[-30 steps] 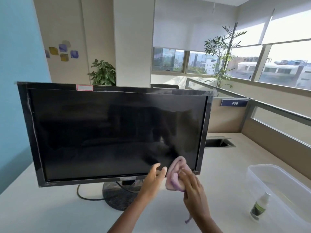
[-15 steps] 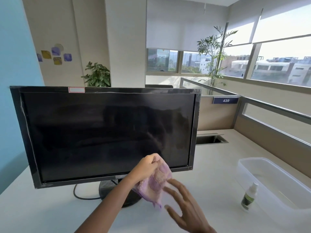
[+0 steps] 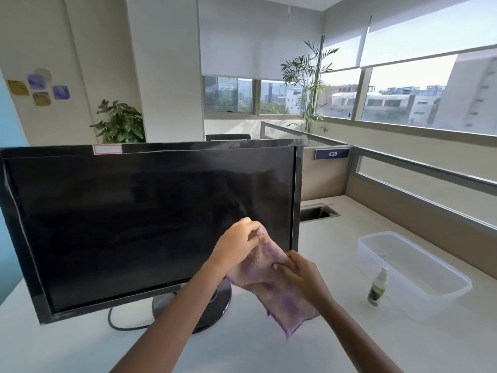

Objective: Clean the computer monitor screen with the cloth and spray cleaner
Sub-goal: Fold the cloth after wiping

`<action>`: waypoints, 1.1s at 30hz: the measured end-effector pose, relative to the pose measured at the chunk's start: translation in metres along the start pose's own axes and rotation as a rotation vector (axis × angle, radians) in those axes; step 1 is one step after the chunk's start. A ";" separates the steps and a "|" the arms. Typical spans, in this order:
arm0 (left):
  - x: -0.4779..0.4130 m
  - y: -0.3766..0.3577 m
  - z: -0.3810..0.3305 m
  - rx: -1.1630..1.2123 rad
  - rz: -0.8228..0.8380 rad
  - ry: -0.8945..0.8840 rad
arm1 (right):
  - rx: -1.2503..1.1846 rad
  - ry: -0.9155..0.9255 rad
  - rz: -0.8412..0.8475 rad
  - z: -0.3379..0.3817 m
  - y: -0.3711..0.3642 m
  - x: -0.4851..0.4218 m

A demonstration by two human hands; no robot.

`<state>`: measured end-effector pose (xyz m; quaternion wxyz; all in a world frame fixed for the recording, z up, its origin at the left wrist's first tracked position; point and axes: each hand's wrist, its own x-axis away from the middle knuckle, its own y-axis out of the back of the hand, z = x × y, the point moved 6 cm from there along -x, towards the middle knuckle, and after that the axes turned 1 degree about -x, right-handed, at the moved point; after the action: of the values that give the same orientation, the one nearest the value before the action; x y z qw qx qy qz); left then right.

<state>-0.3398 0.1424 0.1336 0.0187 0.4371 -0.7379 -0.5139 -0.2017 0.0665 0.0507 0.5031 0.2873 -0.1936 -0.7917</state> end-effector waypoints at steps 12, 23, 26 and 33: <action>-0.037 -0.048 -0.053 -0.217 -0.172 -0.182 | 0.164 0.093 -0.098 -0.029 0.083 -0.003; -0.132 -0.100 -0.146 -0.076 -0.225 -0.107 | 0.148 0.051 -0.311 -0.110 0.248 -0.025; -0.158 -0.123 -0.173 -0.019 -0.209 -0.121 | 0.280 0.067 -0.429 -0.126 0.290 -0.022; -0.208 -0.213 -0.209 0.077 -0.023 -0.051 | 0.383 -0.046 -0.435 -0.194 0.330 -0.016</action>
<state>0.0214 0.1064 0.1551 -0.0229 0.4325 -0.7523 -0.4964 0.1559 -0.0607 0.1044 0.2537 0.3940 -0.2848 -0.8363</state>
